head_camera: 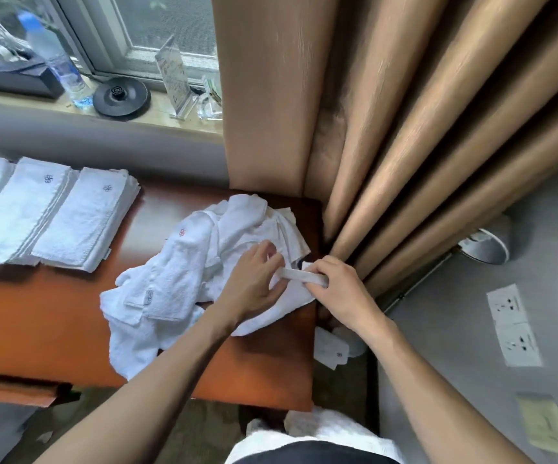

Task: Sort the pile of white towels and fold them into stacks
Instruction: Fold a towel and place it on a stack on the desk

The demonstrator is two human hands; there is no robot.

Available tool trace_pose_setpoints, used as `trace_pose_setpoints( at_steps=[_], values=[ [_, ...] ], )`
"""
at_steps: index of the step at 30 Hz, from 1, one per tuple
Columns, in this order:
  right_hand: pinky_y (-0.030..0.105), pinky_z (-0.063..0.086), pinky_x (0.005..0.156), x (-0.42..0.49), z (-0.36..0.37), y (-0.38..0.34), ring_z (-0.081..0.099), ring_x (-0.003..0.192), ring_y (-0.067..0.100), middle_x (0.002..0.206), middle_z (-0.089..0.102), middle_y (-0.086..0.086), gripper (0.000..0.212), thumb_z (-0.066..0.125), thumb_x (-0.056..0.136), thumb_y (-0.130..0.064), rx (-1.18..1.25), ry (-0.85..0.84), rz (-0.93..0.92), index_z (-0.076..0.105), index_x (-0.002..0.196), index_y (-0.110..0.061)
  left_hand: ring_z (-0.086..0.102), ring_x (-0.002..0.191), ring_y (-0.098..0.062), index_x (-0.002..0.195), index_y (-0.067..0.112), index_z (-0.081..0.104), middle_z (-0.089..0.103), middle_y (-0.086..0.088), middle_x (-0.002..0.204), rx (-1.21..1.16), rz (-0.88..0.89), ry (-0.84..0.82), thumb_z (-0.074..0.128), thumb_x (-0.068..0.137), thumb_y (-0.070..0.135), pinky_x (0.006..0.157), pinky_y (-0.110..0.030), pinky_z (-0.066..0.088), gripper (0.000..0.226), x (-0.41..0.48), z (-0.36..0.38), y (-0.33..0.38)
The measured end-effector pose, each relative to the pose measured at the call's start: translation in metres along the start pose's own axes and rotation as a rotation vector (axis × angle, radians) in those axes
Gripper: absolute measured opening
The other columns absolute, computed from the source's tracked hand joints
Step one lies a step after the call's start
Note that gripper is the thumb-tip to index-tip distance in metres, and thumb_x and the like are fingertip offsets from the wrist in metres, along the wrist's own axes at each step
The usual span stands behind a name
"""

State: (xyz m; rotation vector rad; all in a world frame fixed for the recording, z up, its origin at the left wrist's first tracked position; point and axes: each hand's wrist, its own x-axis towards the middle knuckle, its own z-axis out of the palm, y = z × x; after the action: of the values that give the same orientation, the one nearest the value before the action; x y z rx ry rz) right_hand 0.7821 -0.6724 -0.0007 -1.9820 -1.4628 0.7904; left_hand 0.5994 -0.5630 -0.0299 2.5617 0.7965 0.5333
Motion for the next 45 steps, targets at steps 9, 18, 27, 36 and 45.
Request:
trace_pose_setpoints(
  at_steps=[9,18,27,36,45],
  values=[
    [0.034,0.053,0.062,-0.058,-0.011,0.018,0.065,0.078,0.005,0.083,0.067,-0.013,0.019,0.063,0.097,-0.047,-0.027,0.041,0.135,0.061,0.083,-0.035,0.039,0.069,-0.012,0.08,0.022,0.038,0.042,0.009,0.076,-0.153,-0.085,0.178,0.062,0.101,0.025,0.067,-0.027,0.032,0.033,-0.01,-0.03,0.054],
    [0.028,0.044,0.063,-0.072,-0.042,0.056,0.063,0.077,0.007,0.079,0.067,-0.012,0.019,0.059,0.102,-0.039,0.012,0.057,0.159,0.061,0.085,-0.032,0.041,0.062,-0.012,0.08,0.019,0.037,0.04,0.006,0.067,-0.366,-0.45,0.474,0.062,0.101,0.022,0.057,-0.019,0.035,0.033,-0.01,-0.04,0.1],
    [0.049,0.046,0.066,-0.068,-0.059,0.049,0.058,0.069,0.022,0.072,0.061,0.005,0.034,0.052,0.106,-0.041,0.175,0.049,-0.006,0.057,0.083,-0.017,0.056,0.083,-0.005,0.101,0.022,0.05,0.061,0.01,0.089,-0.3,-0.585,0.392,0.062,0.098,0.022,0.068,-0.017,0.038,0.013,-0.029,-0.01,0.132],
    [0.016,0.041,0.055,-0.063,-0.057,0.018,0.043,0.06,0.007,0.069,0.045,0.0,0.03,0.06,0.1,-0.005,0.608,0.013,-0.076,0.058,0.123,-0.024,0.058,0.078,-0.016,0.111,0.023,0.042,0.063,-0.012,0.099,-0.557,-0.616,0.34,0.06,0.096,0.007,0.063,-0.018,0.045,0.028,-0.044,0.013,0.167],
    [0.022,0.056,0.077,-0.063,-0.05,0.027,0.071,0.079,0.008,0.096,0.076,-0.001,0.044,0.044,0.093,0.01,0.531,-0.234,-0.033,0.071,0.106,-0.023,0.067,0.11,-0.014,0.118,0.016,0.068,0.069,0.001,0.12,-0.767,-0.826,0.37,0.048,0.099,-0.001,0.095,-0.028,0.055,0.032,-0.043,0.016,0.17]
  ],
)
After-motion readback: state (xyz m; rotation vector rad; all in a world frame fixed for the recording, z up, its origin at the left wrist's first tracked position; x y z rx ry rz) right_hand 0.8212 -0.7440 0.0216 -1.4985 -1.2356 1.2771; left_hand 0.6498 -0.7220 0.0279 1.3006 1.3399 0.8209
